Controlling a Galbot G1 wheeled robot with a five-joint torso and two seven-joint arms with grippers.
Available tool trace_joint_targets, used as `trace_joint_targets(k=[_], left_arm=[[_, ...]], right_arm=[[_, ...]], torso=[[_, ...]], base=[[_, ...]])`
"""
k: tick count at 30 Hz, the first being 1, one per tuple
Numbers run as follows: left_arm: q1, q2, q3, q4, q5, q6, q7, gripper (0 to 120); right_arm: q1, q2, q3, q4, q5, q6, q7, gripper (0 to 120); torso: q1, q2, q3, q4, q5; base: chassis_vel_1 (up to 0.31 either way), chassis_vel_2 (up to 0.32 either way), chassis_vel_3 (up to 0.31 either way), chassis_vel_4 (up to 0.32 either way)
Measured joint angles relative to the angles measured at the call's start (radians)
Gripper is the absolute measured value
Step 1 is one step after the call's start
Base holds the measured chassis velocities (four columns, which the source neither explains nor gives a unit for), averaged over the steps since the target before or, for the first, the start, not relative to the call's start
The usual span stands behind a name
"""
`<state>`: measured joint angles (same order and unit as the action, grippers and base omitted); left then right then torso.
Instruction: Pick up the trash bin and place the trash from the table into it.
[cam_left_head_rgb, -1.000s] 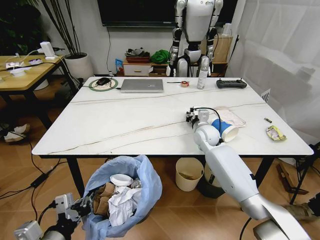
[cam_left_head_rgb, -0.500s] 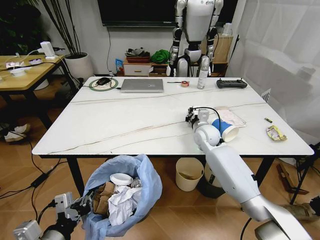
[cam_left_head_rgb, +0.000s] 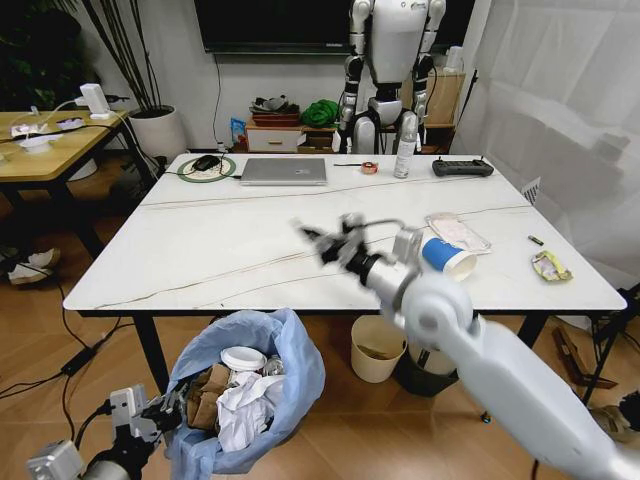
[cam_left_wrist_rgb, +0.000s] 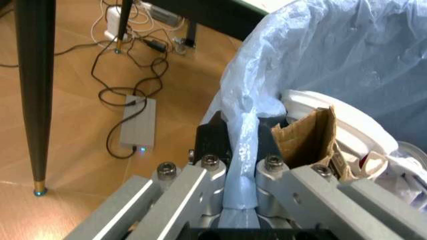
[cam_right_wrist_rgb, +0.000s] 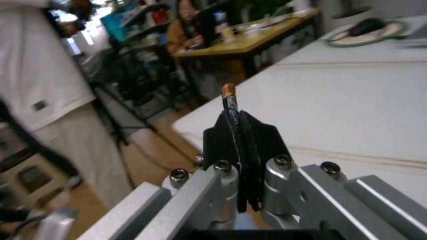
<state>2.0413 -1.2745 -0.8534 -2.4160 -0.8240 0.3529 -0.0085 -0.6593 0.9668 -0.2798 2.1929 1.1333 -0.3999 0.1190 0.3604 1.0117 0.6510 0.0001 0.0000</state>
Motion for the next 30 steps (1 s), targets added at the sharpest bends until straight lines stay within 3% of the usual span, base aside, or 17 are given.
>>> trace_joint_targets(k=[4, 12, 25, 30], left_arm=[[0.001, -0.003, -0.006, -0.005, -0.001, 0.0, -0.001, 0], [-0.003, -0.011, -0.006, -0.008, -0.002, 0.001, -0.002, 0], [-0.017, -0.004, 0.002, 0.0, -0.006, 0.002, -0.003, 0], [-0.018, -0.003, 0.01, 0.006, -0.005, 0.002, -0.005, 0]], right_arm=[[-0.013, -0.006, -0.108, 0.052, -0.044, 0.01, -0.041, 0], [-0.033, 0.009, -0.166, 0.02, -0.118, 0.015, -0.042, 0], [-0.083, -0.005, -0.119, -0.013, -0.171, 0.01, -0.023, 48], [-0.099, 0.011, -0.035, -0.033, -0.199, 0.011, 0.011, 66]], torso=[[0.0, 0.0, 0.0, 0.0, 0.0001], [0.0, 0.0, 0.0, 0.0, -0.0001], [0.0, 0.0, 0.0, 0.0, 0.0001], [0.0, 0.0, 0.0, 0.0001, 0.0001]], base=[[0.0, 0.0, 0.0, 0.0], [0.0, 0.0, 0.0, 0.0], [0.0, 0.0, 0.0, 0.0], [0.0, 0.0, 0.0, 0.0]])
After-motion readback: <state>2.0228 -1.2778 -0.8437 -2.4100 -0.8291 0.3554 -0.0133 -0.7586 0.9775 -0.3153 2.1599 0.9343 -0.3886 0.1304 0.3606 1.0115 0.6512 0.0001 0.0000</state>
